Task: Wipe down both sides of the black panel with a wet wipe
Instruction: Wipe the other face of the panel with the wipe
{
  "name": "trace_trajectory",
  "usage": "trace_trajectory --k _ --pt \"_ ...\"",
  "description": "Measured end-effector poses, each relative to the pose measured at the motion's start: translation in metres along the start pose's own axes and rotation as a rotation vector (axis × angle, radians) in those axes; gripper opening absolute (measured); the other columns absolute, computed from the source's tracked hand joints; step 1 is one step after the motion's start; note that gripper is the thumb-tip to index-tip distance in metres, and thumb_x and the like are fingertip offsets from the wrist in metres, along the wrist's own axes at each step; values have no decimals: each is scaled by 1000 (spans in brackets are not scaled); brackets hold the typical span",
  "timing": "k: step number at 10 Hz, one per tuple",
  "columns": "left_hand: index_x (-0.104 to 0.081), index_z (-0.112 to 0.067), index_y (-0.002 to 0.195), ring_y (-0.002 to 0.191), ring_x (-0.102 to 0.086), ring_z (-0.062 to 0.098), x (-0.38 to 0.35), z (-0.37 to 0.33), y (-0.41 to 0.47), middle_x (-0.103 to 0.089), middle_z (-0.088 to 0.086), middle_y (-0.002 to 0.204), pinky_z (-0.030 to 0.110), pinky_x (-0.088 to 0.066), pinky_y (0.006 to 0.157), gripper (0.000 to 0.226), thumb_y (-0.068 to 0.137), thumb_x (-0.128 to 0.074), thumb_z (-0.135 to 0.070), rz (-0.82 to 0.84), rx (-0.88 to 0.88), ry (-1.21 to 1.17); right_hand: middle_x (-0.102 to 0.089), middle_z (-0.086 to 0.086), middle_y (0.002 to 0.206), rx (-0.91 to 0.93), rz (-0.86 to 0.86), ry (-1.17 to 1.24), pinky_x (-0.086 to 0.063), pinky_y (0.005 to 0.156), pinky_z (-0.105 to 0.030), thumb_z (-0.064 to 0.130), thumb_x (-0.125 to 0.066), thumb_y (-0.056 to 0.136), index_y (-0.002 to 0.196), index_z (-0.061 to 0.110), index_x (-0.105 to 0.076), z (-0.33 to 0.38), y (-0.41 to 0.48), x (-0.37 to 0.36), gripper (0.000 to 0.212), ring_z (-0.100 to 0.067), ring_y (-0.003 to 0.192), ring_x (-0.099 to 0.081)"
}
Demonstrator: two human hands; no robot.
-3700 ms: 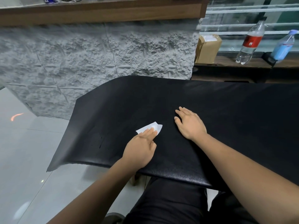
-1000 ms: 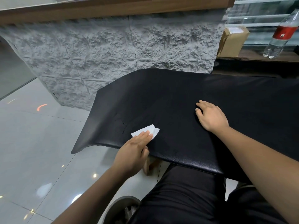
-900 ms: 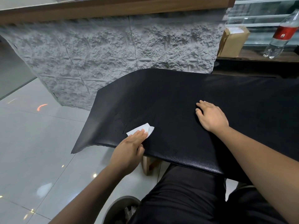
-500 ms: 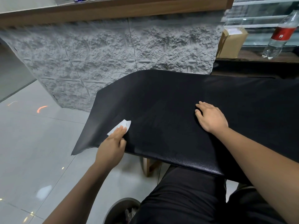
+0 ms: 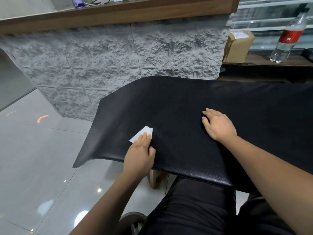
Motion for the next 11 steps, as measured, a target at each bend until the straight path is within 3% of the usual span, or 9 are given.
trace_trajectory --k 1,3,5,7,9,11 --pt "-48 -24 147 135 -49 17 -7 -21 2 -54 -6 146 36 -49 105 60 92 -28 -36 -4 -56 16 -43 5 163 -1 4 -5 -27 123 -40 48 -33 108 152 24 -52 1 0 0 54 -12 154 -32" --pt "-43 -22 156 152 -33 12 -34 -54 6 -44 -6 162 32 -33 122 60 99 -33 -35 60 -171 14 -42 7 164 -12 4 5 -26 124 -39 48 -33 108 152 25 -52 1 -1 2 54 -11 155 -30" --pt "-47 -35 152 150 -30 2 -34 -54 20 -41 -16 163 29 -41 112 53 101 -40 -28 132 -228 -6 -41 7 165 -11 11 6 -26 125 -40 48 -33 108 153 25 -51 1 -1 2 54 -11 155 -30" --pt "-45 -41 153 148 -36 4 -19 -23 41 -36 -21 165 30 -43 106 52 103 -41 -27 160 -175 25 -41 7 165 -7 13 6 -27 125 -40 49 -33 108 153 25 -51 0 -1 0 54 -11 155 -30" --pt "-42 -44 155 131 -57 22 -2 21 57 -40 -19 163 36 -49 98 54 103 -41 -28 157 -46 58 -42 6 164 -1 8 6 -27 125 -39 48 -33 108 153 24 -52 0 0 1 54 -11 154 -30" --pt "-42 -46 154 120 -61 28 11 53 68 -55 -10 152 35 -47 87 55 102 -42 -29 93 49 73 -42 7 164 -7 4 9 -26 124 -39 48 -34 108 152 25 -52 0 0 1 53 -10 154 -30"
Point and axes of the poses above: each hand's wrist, its own y-axis towards the middle knuckle, its own x-axis out of the back of the hand, z = x × y, the point moved 10 cm from there along y, towards the middle knuckle
